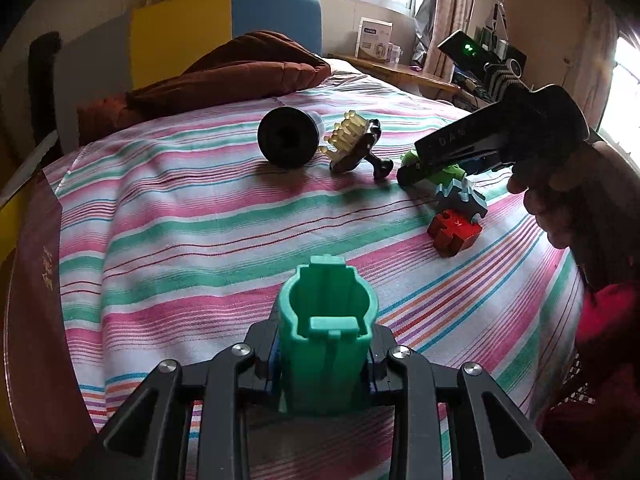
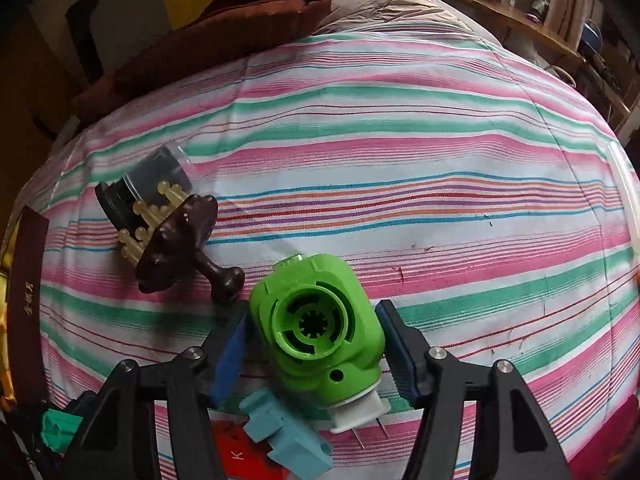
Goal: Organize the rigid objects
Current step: 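Grasp the green plug-in device with the right tool while the left carries the teal piece to the tray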
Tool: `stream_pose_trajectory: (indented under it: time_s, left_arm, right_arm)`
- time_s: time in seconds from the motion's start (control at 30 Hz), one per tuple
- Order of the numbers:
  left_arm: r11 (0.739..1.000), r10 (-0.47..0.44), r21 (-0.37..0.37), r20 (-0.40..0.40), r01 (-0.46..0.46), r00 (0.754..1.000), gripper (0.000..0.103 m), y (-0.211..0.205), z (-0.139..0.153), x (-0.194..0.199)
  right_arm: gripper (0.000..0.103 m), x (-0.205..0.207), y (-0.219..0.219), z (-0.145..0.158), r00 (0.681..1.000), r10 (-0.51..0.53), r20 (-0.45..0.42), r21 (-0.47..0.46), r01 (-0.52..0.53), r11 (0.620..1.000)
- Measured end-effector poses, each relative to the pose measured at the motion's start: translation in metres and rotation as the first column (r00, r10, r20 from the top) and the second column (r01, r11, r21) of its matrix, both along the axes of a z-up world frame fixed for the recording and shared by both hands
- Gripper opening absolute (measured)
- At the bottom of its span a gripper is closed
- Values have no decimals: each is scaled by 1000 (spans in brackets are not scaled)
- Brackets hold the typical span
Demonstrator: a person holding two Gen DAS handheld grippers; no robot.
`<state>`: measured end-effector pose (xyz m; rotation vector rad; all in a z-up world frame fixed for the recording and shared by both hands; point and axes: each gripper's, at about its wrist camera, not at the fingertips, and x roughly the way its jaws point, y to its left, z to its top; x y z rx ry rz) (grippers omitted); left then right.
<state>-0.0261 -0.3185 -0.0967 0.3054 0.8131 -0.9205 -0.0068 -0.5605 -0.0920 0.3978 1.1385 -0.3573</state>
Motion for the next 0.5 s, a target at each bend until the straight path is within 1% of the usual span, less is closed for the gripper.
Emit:
stream_pose_trajectory:
  time_s: [0.07,0.2,0.3,0.37,0.43,0.5]
  left_arm:
    - [1000,1,1,2,-1,1000,32,0,0,0]
    - [1000,0,5,4,0,1000,32,-1,1,0]
    - [1000,0,8,9,0,1000,31,-1,1,-2]
    - [1000,-1,13,14,1,1000,31,-1,2,-3]
    - [1000,0,20,10,0,1000,30,-2,3,-2]
    - [999,7,34,-17,-6,1000,30,-3,6,1]
  right_arm:
    - [63,1,1,0,1000,6,-3,-16,-6,1000]
    - [63,-3,-3,-2,999,-22,24,15,21,1000]
    - [63,-2,-3,-3,1000,-20,22,13,19,1000]
    - [62,-1,0,-1,1000,-11,10,-4,11,1000]
    - [61,0,5,-1,1000,19,-5,-46,-20,999]
    - [61,1,6,-1,999,33,-9,-62,-34,998]
